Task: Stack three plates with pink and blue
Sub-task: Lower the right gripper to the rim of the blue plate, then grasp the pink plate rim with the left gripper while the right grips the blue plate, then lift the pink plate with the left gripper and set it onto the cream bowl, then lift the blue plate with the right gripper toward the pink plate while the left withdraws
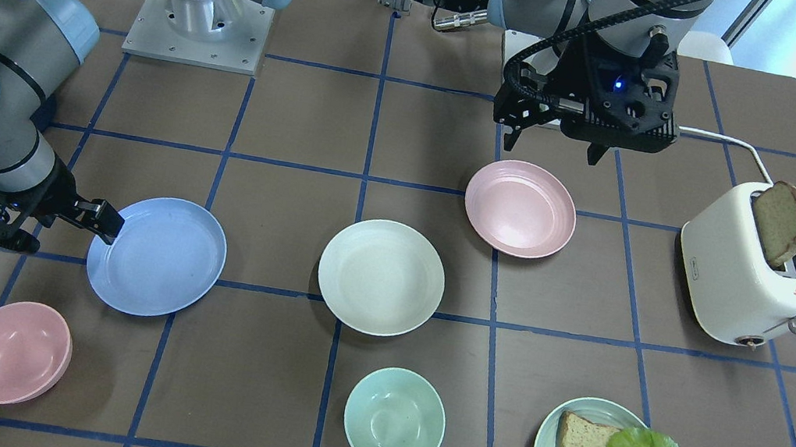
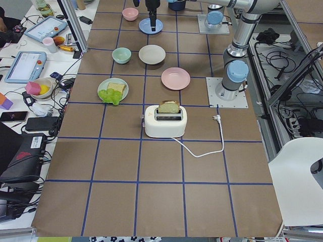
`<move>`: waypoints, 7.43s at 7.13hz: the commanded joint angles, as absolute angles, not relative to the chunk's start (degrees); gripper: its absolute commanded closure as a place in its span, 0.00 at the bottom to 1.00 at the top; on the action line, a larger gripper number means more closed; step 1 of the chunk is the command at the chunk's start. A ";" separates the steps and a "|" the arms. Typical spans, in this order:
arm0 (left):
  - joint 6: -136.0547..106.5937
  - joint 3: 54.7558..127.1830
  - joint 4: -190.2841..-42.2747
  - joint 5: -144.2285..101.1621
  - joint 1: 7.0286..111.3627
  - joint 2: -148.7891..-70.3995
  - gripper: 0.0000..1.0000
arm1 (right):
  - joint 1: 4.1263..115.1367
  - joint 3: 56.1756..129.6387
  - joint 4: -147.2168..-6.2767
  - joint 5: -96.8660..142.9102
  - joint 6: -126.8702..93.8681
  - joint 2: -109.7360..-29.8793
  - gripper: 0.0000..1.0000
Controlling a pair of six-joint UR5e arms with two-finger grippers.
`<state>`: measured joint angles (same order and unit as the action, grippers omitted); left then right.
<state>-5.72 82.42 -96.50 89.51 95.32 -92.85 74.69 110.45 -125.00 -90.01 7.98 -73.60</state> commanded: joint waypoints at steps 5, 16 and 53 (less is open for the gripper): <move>-5.98 87.07 -98.52 89.21 95.62 -94.83 0.00 | 74.71 115.31 -138.78 -90.26 7.74 -69.43 0.39; -7.74 136.11 -41.73 89.47 97.65 -94.48 0.00 | 74.62 115.05 -130.43 -88.08 8.17 -73.39 1.00; -5.45 86.31 -97.47 89.91 93.87 -91.58 0.00 | 105.55 109.51 -135.70 -78.32 -31.11 -73.92 1.00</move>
